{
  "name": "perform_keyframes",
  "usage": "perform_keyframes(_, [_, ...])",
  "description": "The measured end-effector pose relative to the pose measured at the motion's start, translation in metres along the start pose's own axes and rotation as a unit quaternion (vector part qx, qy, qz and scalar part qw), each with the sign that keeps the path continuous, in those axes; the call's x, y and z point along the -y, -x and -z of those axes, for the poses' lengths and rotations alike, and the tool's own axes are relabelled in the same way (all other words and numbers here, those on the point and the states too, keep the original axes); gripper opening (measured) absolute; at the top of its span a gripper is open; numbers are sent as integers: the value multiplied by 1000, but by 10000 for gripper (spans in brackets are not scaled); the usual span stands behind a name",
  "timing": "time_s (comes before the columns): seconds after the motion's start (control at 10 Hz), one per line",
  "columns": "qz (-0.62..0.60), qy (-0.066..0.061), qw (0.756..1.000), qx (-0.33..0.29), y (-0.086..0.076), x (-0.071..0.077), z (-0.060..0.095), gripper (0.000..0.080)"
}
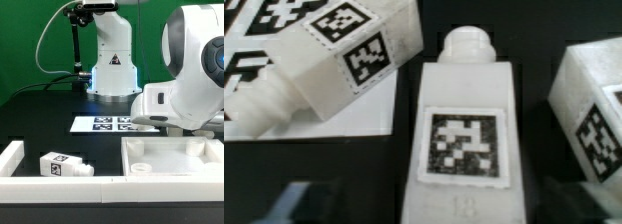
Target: Assemble one leg
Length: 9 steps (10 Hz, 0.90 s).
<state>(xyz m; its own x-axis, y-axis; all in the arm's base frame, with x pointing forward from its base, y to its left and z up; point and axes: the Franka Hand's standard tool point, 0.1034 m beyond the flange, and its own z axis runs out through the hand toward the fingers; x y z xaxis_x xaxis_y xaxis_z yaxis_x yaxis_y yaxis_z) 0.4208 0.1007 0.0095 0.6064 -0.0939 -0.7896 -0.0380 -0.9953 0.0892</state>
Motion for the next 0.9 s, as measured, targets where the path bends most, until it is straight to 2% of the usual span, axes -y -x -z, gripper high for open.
perform_keyframes(0.2, [0,0,1000,0,0,0,0,299])
perform_keyframes(0.3, [6,-1,1000,7,3,-2,6,290])
perform_keyframes(0.4, [14,-6,1000,10,9,-8,25,290])
perform_keyframes(0.6, [38,-23,999,5,22,-27,84,287])
perform_keyframes(0.7, [43,-32,998,-17,26,-37,115,287])
perform_keyframes(0.8, [40,-37,998,-24,27,-42,126,287])
perform_keyframes(0.9, [41,-33,998,-24,26,-39,125,287])
